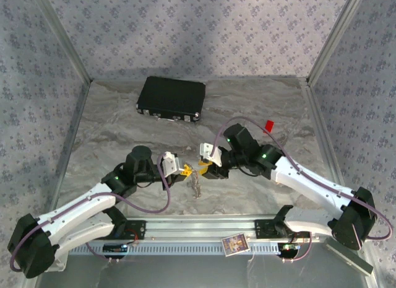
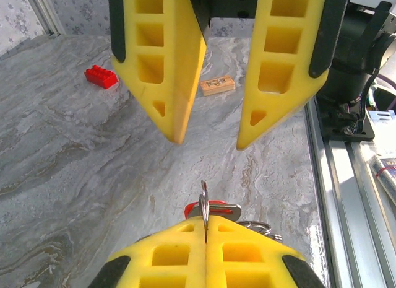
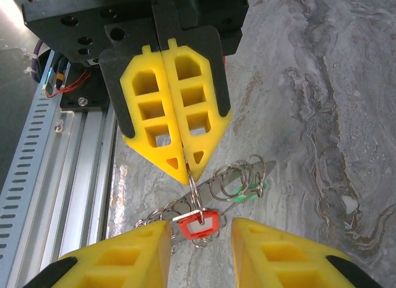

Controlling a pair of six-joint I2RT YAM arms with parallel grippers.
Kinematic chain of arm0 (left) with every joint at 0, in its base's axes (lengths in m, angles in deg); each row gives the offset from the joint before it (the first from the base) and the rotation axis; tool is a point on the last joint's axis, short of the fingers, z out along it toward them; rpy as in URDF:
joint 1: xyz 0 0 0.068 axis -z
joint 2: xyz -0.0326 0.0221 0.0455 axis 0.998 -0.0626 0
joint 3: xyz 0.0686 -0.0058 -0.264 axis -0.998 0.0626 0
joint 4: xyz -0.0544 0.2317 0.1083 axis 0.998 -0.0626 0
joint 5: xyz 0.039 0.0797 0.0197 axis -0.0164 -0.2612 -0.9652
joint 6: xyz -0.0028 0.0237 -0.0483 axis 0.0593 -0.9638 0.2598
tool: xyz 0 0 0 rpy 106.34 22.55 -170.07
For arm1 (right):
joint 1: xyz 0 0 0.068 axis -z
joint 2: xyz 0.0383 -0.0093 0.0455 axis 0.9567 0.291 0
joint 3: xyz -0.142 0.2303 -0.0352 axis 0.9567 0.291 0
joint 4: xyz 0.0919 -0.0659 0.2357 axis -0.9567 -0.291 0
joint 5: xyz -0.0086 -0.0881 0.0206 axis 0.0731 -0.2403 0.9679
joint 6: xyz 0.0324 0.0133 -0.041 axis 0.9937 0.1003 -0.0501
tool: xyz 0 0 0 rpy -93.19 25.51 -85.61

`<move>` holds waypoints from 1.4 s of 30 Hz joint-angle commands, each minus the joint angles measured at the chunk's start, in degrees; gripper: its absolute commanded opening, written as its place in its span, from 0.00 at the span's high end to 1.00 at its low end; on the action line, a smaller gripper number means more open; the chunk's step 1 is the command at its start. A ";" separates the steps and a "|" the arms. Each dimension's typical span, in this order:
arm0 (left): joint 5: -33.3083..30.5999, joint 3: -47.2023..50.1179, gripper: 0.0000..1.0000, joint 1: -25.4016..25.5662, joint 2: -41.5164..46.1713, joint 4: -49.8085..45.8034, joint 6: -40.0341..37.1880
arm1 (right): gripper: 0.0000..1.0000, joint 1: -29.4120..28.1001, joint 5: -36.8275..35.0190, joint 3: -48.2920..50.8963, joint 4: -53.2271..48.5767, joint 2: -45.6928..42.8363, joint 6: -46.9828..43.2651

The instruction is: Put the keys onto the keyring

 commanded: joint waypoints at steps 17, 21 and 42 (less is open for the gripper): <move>1.85 -0.10 1.00 0.33 1.20 3.68 0.30 | 0.82 -2.06 -2.86 -0.18 3.74 2.75 1.84; 1.76 0.00 1.00 0.35 1.36 3.73 0.30 | 0.94 -2.06 -3.02 -0.36 2.86 2.59 1.28; 2.36 0.69 1.00 0.51 1.43 5.15 0.65 | 0.74 -2.24 -3.58 1.40 4.71 3.04 1.76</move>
